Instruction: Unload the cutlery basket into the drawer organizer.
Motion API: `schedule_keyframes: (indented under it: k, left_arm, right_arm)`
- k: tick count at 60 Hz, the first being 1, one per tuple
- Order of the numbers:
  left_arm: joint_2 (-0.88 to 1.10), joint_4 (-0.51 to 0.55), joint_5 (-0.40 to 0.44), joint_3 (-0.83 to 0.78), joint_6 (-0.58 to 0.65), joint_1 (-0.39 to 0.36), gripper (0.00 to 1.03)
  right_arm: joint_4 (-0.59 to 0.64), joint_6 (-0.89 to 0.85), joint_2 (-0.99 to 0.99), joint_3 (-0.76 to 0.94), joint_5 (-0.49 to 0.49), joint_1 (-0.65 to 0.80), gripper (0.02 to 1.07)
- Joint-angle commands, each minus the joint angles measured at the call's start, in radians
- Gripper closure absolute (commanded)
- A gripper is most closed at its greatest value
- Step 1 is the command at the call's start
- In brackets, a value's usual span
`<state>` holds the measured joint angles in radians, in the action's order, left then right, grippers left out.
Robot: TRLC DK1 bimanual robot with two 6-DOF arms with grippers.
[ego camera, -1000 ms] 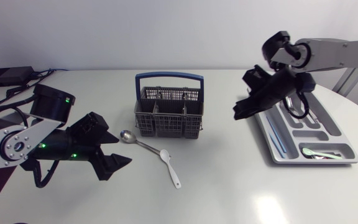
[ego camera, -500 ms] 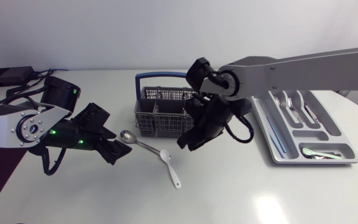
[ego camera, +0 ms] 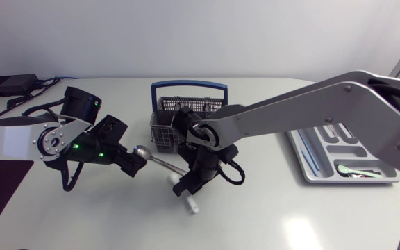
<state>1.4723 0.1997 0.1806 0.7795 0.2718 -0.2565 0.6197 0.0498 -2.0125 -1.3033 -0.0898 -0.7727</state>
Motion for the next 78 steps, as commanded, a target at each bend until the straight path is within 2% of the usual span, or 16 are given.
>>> schedule_keyframes:
  k: [1, 7, 13, 28, 38, 43, 48, 53, 60, 61, 68, 78]
  left_arm:
    - [0.033, -0.005, -0.013, 0.03, -0.04, -0.035, 0.06]
    - [0.063, 0.004, -0.012, 0.055, -0.109, -0.059, 0.06]
    - [0.071, 0.004, -0.012, 0.064, -0.123, -0.059, 0.06]
    - [-0.006, 0.046, -0.013, 0.05, -0.077, 0.014, 0.06]
    - [-0.079, 0.127, -0.012, 0.026, 0.086, 0.089, 0.06]
    - [-0.11, 0.147, -0.01, -0.013, 0.17, 0.114, 0.06]
    - [-0.129, 0.165, -0.003, -0.051, 0.254, 0.117, 0.06]
    - [-0.156, 0.221, -0.003, -0.094, 0.395, 0.108, 0.05]
    - [-0.161, 0.395, -0.003, -0.109, 0.576, 0.1, 0.05]
    - [-0.167, 0.471, -0.006, -0.118, 0.647, 0.092, 0.05]
    - [-0.205, 0.578, -0.061, -0.16, 0.757, 0.082, 0.05]
    - [-0.288, 0.662, -0.13, -0.238, 0.82, 0.049, 0.05]
  right_arm:
    - [-0.012, 0.027, -0.046, -0.014, 0.019, -0.013, 0.64]
    - [-0.018, 0.03, -0.051, -0.027, 0.022, -0.014, 0.65]
    - [-0.014, 0.032, -0.022, -0.019, 0.022, -0.016, 0.65]
    - [-0.032, -0.028, 0.052, 0.044, 0.025, -0.036, 0.65]
    - [-0.097, -0.13, 0.146, 0.113, 0.019, -0.069, 0.65]
    - [-0.09, -0.219, 0.164, 0.121, 0.012, -0.099, 0.65]
    - [-0.086, -0.223, 0.162, 0.121, 0.001, -0.105, 0.65]
    - [-0.084, -0.232, 0.161, 0.124, -0.024, -0.105, 0.65]
    - [-0.075, -0.251, 0.172, 0.134, -0.027, -0.108, 0.64]
    - [-0.071, -0.251, 0.173, 0.136, -0.028, -0.108, 0.62]
    - [-0.064, -0.261, 0.196, 0.154, -0.034, -0.099, 0.59]
    - [-0.064, -0.274, 0.227, 0.188, -0.041, -0.073, 0.59]
